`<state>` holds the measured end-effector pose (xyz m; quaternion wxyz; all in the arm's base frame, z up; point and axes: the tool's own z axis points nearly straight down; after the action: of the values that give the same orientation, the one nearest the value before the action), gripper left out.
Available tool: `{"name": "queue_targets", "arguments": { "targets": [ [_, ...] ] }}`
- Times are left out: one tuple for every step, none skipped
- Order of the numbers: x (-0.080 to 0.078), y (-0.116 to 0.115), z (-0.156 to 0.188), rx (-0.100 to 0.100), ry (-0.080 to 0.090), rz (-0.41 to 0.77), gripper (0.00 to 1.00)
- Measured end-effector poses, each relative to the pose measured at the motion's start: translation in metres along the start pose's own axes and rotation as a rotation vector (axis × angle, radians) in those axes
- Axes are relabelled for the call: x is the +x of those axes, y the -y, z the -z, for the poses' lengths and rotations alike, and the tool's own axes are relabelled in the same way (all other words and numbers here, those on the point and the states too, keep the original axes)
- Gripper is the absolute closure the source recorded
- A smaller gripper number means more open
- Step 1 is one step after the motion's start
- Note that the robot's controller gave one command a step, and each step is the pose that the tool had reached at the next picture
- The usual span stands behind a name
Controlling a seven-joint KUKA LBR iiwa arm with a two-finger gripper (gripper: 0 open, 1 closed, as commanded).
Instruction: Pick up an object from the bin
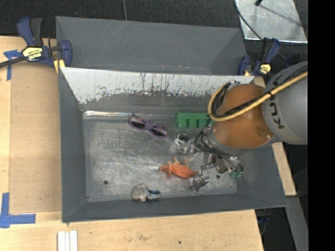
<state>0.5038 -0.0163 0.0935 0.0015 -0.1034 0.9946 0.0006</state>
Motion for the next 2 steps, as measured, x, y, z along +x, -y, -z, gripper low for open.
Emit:
{"name": "queue_targets", "arguments": {
  "targets": [
    [0.0062,-0.0198,-0.0187,0.005,0.016,0.12,1.0],
    [0.0062,-0.0197,-0.0187,0.005,0.016,0.12,1.0]
  ]
}}
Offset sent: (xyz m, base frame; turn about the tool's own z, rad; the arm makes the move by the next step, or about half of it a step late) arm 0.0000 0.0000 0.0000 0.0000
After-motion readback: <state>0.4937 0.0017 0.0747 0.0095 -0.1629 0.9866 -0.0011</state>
